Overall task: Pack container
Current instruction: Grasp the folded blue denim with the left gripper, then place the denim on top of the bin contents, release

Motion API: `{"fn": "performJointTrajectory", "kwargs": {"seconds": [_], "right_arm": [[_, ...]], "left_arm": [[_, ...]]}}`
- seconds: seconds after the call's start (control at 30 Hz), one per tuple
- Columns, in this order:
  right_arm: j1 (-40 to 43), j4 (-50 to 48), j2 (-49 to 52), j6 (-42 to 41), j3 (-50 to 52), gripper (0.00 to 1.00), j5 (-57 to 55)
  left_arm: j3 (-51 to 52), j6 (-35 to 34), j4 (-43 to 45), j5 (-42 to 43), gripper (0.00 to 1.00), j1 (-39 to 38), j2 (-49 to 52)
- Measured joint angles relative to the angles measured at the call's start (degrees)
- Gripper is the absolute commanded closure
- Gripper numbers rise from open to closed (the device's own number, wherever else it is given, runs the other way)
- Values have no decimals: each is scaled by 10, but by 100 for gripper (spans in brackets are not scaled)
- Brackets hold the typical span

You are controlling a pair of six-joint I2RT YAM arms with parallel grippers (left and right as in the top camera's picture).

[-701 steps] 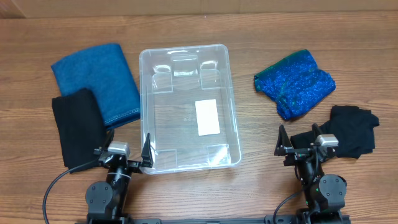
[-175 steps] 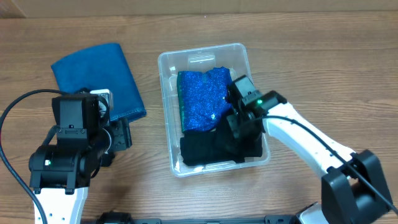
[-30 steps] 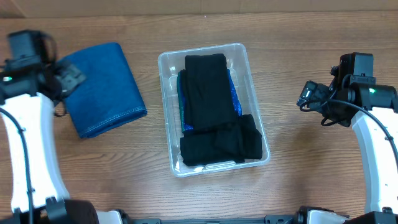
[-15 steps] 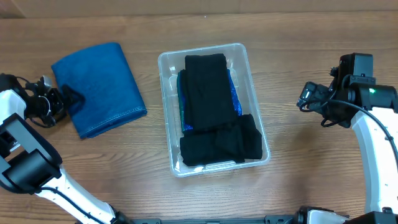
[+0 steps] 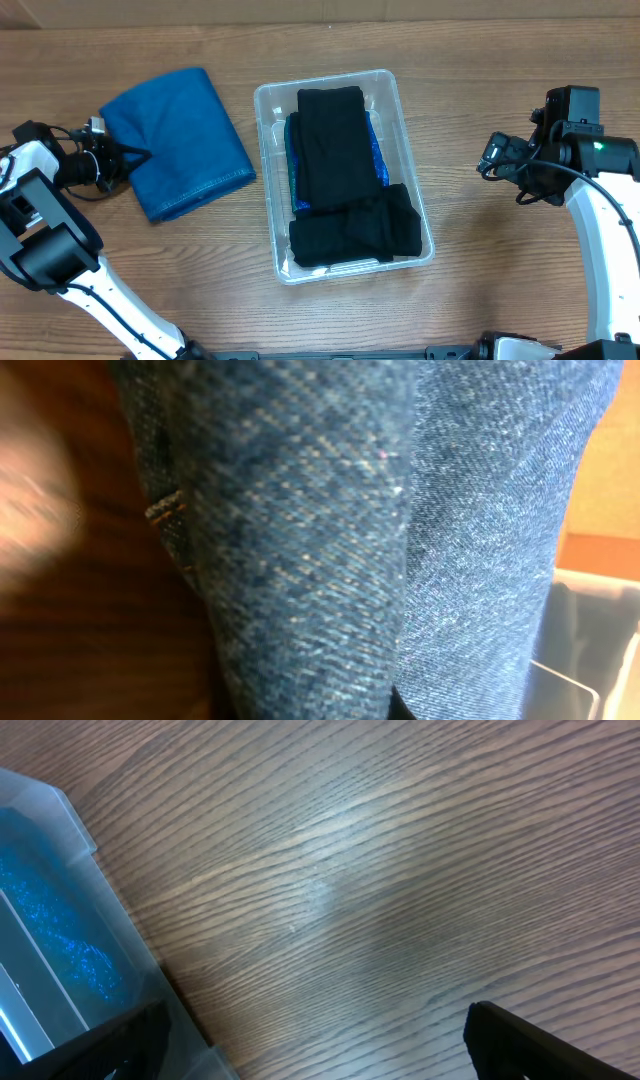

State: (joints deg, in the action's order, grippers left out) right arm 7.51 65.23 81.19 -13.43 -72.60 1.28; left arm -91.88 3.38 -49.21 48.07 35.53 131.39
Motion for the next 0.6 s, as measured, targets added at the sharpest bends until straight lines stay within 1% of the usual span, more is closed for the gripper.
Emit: {"fn": "performJointTrajectory", "kwargs": {"seconds": [0.1,0.13,0.2,0.23,0.33,0.37,0.4,0.43,0.5,0.57,0.6], "right_arm": [[0,2,0,0,0,2,0],[0,3,0,1,0,1,0],[0,3,0,7,0,0,0],[0,5,0,9,0,0,0],[0,15,0,13,0,0,2],[0,15,0,14,0,0,5],[0,15,0,15,0,0,8],[0,15,0,15,0,0,9],[0,14,0,15,0,0,13],[0,14,0,15,0,0,16],[0,14,0,15,0,0,17]], "left_arm": [[10,0,-40,-7,96,-8,-19],[25,0,-71,-14,96,-17,-75],[31,-9,-92,-27,96,-33,-182],[31,-17,-95,-31,96,-40,-226],[32,-67,-79,-57,96,-74,-413],[31,-85,-73,-55,96,-93,-447],[31,-106,-64,-57,96,-121,-477],[30,-139,-44,-57,96,-189,-523],[29,-184,-1,-61,96,-287,-562],[29,-234,31,-104,96,-394,-584],[28,-266,35,-144,96,-453,-589]]}}
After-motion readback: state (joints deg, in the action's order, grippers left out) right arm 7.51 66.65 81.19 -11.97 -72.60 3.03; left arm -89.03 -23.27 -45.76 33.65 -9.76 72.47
